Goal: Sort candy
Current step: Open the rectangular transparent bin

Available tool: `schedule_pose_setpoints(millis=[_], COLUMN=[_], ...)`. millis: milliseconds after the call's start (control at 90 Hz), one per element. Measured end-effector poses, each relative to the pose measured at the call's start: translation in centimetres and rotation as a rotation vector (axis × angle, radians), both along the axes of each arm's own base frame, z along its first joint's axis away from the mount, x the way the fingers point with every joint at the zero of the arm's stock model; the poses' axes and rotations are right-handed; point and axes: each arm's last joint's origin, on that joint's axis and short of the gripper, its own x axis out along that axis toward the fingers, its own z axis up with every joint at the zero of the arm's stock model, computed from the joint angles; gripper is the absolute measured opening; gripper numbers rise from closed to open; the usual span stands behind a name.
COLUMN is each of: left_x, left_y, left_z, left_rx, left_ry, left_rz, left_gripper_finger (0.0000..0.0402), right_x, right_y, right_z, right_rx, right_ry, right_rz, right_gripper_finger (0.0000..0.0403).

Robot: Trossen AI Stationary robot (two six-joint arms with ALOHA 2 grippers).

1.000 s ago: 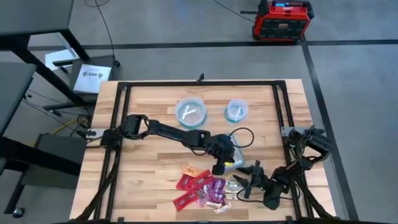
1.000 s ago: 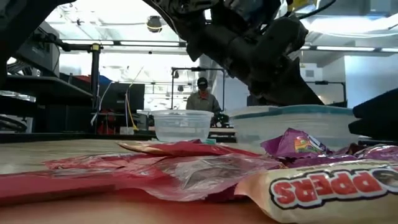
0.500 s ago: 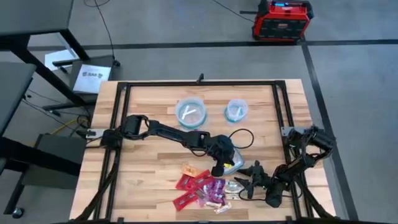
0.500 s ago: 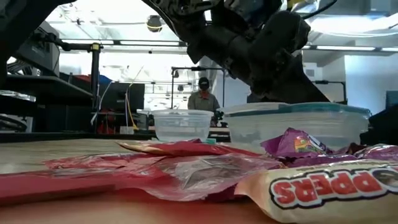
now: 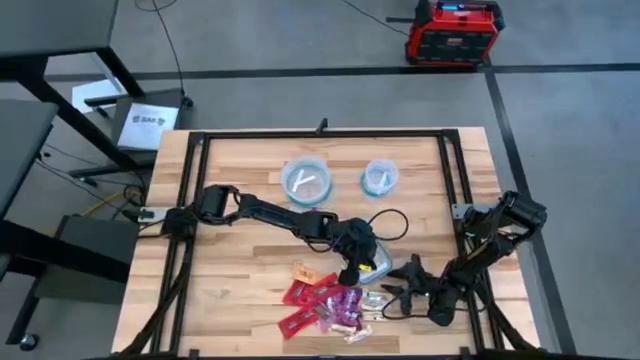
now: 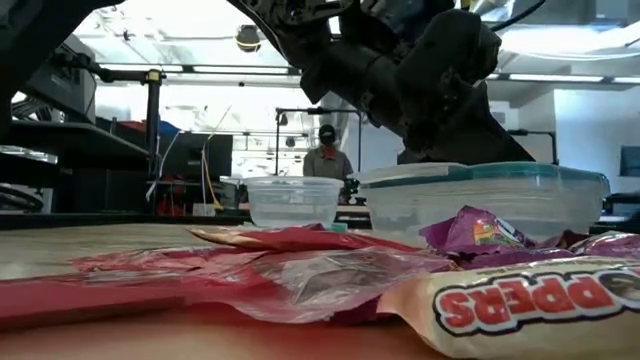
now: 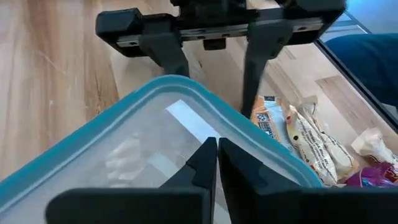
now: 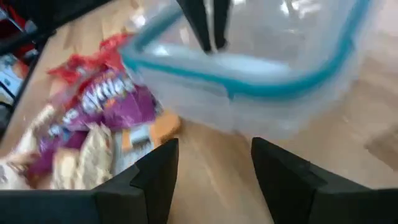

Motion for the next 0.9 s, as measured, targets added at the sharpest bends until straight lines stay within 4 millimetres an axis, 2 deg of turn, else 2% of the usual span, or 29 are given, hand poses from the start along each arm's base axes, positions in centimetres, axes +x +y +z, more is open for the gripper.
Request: schedule_pose_setpoints(millis=[300,489,611,678,767,900], left_x=[0.0,0.0,0.0,0.1,-0.1,-0.1], left_y=[0.0,0.1,0.1,0.0,0.1,0.0], left_z=[0.1,0.2,0.2,-0.1,0.0,0.2], left_rx=[0.005,0.031,0.056,0.07,0.087,0.084], left_ry=[-0.004,-0.013,-0.013,-0.011,0.001,0.0], left_rz=[-0.009,0.019,0.045,0.045,0.057,0.054], left_gripper_finger=[0.0004,0.0002,0.0001,0.0,0.0,0.0], right_x=[1.3,1.5,2.1,2.2,2.1,1.7], right_y=[0.4,0.4,0.7,0.7,0.7,1.1], right_z=[1.2,1.8,3.2,4.1,4.0,4.1], right_rx=[-0.062,-0.002,0.091,0.079,0.011,0.021], right_ry=[-0.074,-0.123,-0.218,-0.282,-0.279,-0.265], right_rz=[0.059,0.092,0.171,0.179,0.2,0.235], right_gripper_finger=[0.0189,0.0174,0.0166,0.0161,0.0155,0.0144])
